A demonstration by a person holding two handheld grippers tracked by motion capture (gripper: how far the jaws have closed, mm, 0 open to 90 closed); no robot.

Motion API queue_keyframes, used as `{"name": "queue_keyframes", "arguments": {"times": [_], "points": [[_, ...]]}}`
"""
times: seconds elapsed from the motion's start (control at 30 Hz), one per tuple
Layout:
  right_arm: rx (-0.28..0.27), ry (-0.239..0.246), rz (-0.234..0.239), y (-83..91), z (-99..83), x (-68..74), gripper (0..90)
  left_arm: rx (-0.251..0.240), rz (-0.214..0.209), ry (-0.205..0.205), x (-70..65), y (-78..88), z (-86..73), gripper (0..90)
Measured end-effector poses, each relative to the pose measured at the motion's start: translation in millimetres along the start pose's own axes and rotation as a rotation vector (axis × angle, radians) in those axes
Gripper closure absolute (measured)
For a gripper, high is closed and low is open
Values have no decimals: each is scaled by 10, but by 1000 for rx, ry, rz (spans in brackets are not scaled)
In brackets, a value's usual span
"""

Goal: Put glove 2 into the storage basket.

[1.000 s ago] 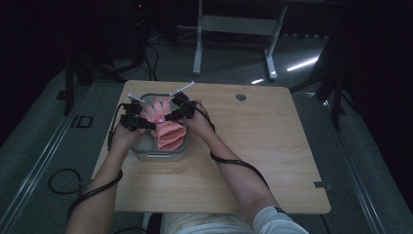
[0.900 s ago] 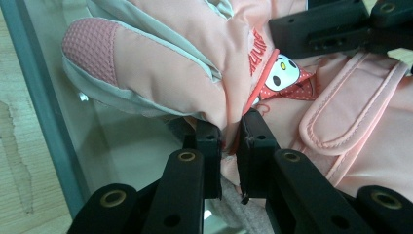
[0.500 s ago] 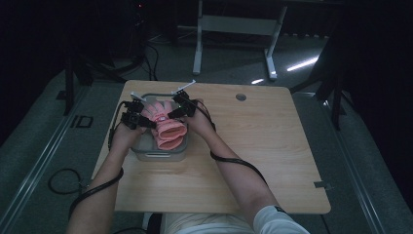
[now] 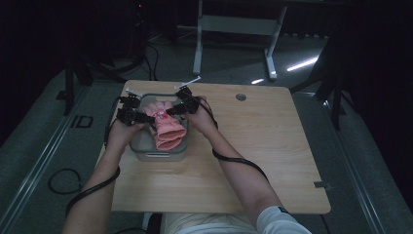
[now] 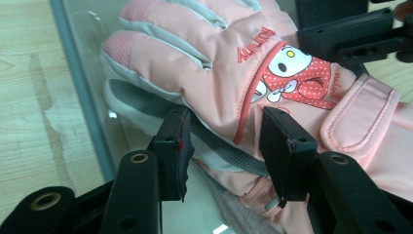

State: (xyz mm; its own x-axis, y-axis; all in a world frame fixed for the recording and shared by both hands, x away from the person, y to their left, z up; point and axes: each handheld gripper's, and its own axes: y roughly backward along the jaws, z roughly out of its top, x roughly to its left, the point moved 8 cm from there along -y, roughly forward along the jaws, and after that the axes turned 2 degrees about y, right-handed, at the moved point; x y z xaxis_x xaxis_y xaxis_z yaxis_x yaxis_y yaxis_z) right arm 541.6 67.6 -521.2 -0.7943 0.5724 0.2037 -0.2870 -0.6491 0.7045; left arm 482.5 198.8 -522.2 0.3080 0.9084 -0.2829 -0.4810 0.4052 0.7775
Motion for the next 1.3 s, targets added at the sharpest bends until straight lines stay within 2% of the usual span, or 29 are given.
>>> {"name": "queue_keyframes", "arguments": {"times": [0.13,0.2,0.37,0.5,0.6,0.67,0.73,0.8,0.83,0.87,0.93,1.03,1.07,1.13,1.3], "points": [[-20,3,11,68,35,40,514,-42,-3,10,-4,104,32,513],[-23,15,14,94,47,61,507,-58,-1,-8,-48,161,57,481],[-32,30,8,152,56,84,505,-87,-8,-32,-158,243,93,474],[-53,36,4,270,48,68,481,-122,-26,-42,-250,314,104,462],[-75,25,20,412,18,40,440,-136,-45,-66,-368,351,98,423],[-85,28,22,491,-4,15,404,-136,-44,-93,-443,356,89,408],[-97,29,22,564,-16,-4,369,-138,-31,-124,-524,352,86,300],[-111,35,23,652,-32,-14,313,-150,-57,-142,-640,346,94,239],[-123,41,33,710,-41,-10,274,-150,-57,-142,-640,346,94,192],[-132,44,36,745,-47,-9,259,-149,-72,-175,-751,326,92,150],[-149,51,34,845,-75,-28,211,-170,-72,-195,-834,316,103,124],[-162,66,30,948,-126,-61,184,-216,-99,-220,-986,299,130,16],[-162,66,30,948,-126,-61,184,-216,-99,-220,-986,299,130,15],[-162,76,14,1039,-213,-128,170,-247,-109,-266,-1166,282,119,15],[-167,87,0,1152,-365,-219,153,-273,-153,-333,-1453,236,81,15]]}}
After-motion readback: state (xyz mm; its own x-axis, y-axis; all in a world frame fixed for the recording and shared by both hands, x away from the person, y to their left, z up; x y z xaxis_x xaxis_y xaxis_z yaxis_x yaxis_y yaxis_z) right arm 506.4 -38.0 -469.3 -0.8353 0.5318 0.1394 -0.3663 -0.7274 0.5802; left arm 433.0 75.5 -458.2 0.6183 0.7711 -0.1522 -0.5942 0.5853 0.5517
